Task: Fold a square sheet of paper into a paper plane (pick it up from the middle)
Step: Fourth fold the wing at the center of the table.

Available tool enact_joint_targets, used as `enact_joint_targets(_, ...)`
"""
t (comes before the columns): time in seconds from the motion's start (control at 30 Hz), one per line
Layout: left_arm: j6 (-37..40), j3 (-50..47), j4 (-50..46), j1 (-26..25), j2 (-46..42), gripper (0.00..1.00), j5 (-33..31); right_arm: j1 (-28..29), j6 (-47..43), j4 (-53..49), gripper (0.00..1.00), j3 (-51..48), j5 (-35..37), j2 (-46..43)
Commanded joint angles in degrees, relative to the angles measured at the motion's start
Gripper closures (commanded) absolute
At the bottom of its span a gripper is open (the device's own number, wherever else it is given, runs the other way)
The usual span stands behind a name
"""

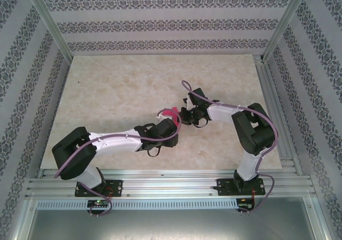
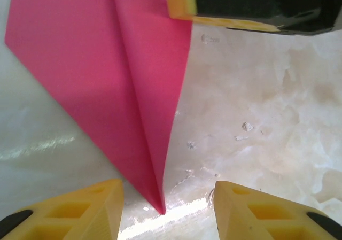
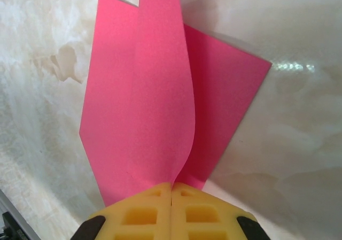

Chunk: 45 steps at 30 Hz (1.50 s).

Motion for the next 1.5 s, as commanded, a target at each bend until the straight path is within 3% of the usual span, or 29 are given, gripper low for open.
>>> enact_joint_targets(0.0, 4.1, 5.0, -4.1, -1.8, 3.2, 0.51, -4.4, -0.6, 0.2, 2.5, 1.0, 0.7, -1.4, 0.9)
enact_joint_targets(0.13, 6.2, 10.4, -9.8, -2.9, 7.8, 0.56, -8.2, -0.7, -0.1, 1.8, 1.0, 1.5, -1.2, 0.8)
enact_joint_targets(0.5, 5.3, 14.2, -16.4, -4.4, 12.3, 0.56, -15.0, -0.7, 0.4, 2.0, 1.0, 1.9, -1.3, 0.7)
enact_joint_targets(0.87, 5.1, 15.8, -18.1, -4.5, 14.7, 0.79, -18.1, -0.7, 0.3, 1.5, 1.0, 1.9, -1.1, 0.5)
enact_joint_targets(0.97, 4.4, 15.7, -18.6, -4.5, 15.0, 0.72, -18.8, -0.7, 0.3, 1.5, 1.0, 1.9, -1.2, 0.5)
enact_joint_targets(1.27, 4.2, 15.3, -16.8, -4.6, 16.1, 0.67, -17.5, -0.7, 0.4, 0.8, 1.0, 2.7, -1.1, 0.4)
enact_joint_targets(1.47, 3.9, 15.8, -17.7, -5.0, 17.4, 0.71, -18.5, -0.7, 0.5, 0.6, 1.0, 2.8, -0.7, 0.4)
